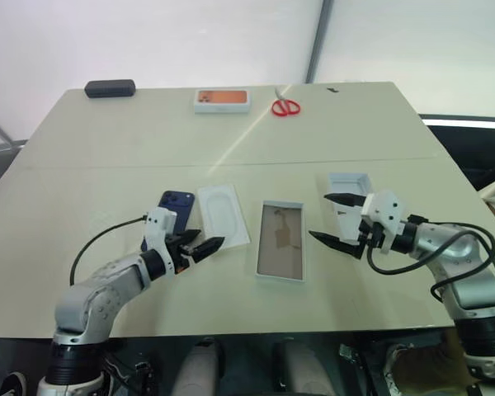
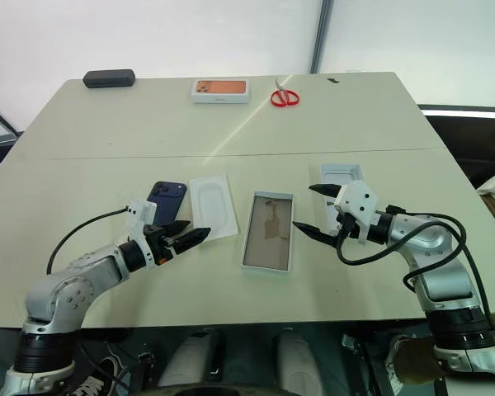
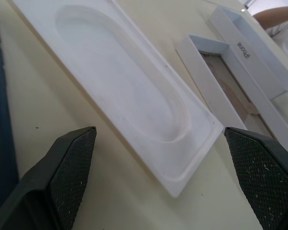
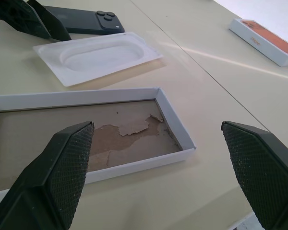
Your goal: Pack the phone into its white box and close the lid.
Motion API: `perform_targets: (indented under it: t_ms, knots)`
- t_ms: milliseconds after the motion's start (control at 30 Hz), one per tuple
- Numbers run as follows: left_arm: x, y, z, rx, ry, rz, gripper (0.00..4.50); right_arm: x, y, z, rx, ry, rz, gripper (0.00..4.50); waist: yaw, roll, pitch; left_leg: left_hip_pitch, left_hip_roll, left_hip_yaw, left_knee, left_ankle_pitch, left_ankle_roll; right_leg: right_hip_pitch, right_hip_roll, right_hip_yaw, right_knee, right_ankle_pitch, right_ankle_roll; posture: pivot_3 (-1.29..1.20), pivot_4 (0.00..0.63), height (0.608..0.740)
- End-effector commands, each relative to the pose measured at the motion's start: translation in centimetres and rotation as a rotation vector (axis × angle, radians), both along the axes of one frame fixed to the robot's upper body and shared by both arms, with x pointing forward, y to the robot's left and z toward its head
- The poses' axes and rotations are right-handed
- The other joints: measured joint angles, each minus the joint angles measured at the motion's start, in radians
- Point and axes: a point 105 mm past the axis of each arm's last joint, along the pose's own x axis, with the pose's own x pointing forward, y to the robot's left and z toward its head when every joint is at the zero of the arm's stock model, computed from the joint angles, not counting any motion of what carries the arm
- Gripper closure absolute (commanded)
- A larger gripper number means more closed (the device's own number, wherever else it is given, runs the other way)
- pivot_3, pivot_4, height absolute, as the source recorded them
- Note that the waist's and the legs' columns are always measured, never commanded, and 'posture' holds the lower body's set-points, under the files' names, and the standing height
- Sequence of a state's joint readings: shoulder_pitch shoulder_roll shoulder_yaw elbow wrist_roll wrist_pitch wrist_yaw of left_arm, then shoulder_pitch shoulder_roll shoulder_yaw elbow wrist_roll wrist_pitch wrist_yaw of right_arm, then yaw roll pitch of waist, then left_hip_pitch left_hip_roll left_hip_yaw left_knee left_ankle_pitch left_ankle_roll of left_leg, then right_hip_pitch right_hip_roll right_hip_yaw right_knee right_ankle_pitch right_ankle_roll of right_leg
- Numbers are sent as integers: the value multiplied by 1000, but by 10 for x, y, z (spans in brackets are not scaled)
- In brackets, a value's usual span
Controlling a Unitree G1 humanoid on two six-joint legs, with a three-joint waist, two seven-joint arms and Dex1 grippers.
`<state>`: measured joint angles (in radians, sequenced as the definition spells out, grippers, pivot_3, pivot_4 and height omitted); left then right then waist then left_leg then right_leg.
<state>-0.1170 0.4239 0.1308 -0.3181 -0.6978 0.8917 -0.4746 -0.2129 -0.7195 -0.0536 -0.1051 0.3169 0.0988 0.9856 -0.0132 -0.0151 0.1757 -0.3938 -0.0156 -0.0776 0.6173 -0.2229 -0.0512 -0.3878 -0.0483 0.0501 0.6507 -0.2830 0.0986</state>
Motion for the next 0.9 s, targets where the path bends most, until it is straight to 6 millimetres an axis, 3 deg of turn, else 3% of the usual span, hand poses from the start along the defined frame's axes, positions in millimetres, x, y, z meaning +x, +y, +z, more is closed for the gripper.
perform_targets:
  t_ms: [33,300,700,767,867,900]
  knots:
    - [1,-7,4,2,-5,3,0,2,7,15,-3,-66,27,55,0,0,0,0,0,0,0,0,0,0,0,0,0,0,0,0,150,740]
    - [2,-26,6,-193,109,13,0,5,11,25,-15,-101,45,55,3,0,0,0,-1,0,0,0,0,1,-1,0,0,0,0,0,150,740]
    - [5,-31,-7,-312,188,64,0,6,11,24,-16,-107,34,55,4,0,0,1,-4,0,1,0,0,2,-2,0,-1,0,0,0,150,740]
    - [3,-31,-10,-304,197,62,522,6,10,24,-18,-108,32,0,3,0,0,1,-4,-1,1,0,0,2,-1,0,-1,0,0,0,150,740]
    - [2,-29,-11,-286,189,58,1802,6,9,24,-18,-111,28,0,2,0,0,1,-4,-1,1,0,0,2,-1,0,-1,0,0,0,150,740]
    - [3,-27,-12,-283,190,69,1802,6,9,24,-18,-112,27,0,2,0,0,0,-4,-1,1,0,0,2,-1,0,-1,0,0,0,150,740]
